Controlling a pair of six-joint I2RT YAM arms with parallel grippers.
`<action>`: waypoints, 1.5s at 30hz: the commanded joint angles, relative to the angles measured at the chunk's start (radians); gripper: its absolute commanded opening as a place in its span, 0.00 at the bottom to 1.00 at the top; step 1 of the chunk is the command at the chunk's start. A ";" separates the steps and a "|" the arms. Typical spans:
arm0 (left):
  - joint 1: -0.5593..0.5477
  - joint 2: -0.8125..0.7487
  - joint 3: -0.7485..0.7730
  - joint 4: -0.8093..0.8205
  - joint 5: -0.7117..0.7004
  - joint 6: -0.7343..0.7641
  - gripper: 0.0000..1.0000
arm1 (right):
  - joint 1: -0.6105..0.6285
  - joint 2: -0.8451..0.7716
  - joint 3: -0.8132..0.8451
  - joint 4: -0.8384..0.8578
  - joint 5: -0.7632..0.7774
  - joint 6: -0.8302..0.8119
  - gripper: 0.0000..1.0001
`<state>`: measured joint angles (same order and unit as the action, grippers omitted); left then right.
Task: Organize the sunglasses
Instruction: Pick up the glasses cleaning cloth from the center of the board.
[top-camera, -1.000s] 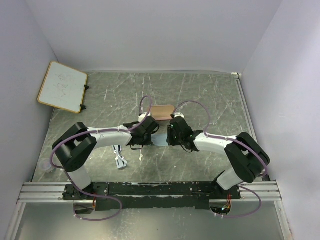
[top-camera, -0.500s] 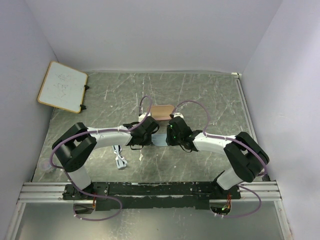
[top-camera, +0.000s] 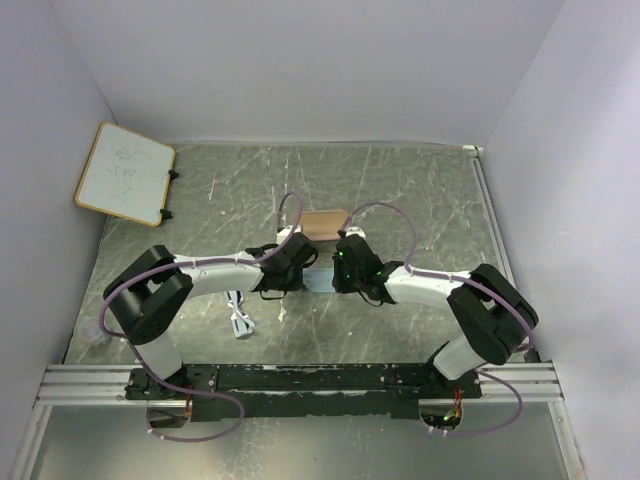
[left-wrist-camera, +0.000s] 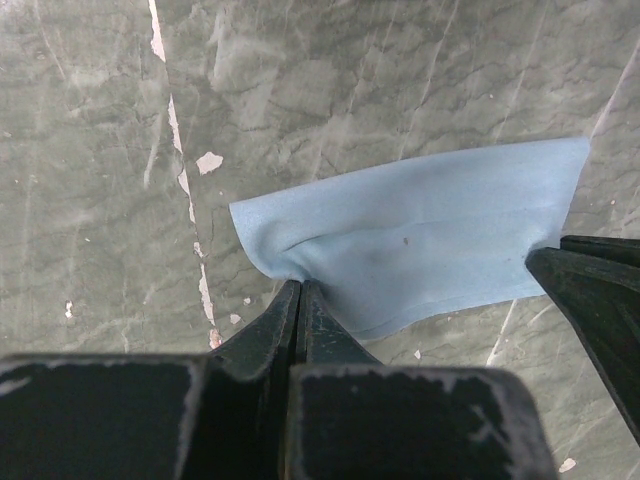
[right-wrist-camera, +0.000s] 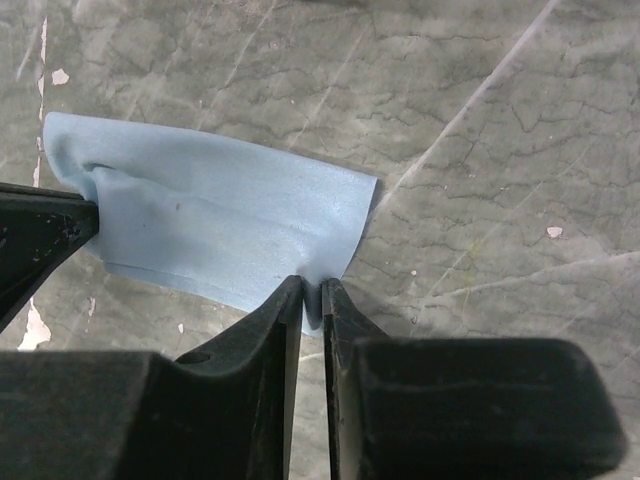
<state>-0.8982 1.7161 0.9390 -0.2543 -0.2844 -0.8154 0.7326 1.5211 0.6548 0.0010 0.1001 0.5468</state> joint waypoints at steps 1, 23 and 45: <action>-0.001 -0.001 -0.026 -0.012 0.049 -0.001 0.07 | 0.008 0.010 0.008 -0.041 0.013 0.009 0.13; -0.001 -0.053 0.029 -0.045 -0.001 0.072 0.07 | 0.009 -0.043 0.047 -0.058 0.056 -0.017 0.00; 0.022 -0.055 0.150 -0.079 -0.048 0.227 0.07 | 0.008 -0.078 0.124 -0.127 0.139 -0.080 0.00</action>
<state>-0.8894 1.6791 1.0512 -0.3218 -0.3042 -0.6331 0.7372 1.4715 0.7399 -0.1093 0.2008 0.4873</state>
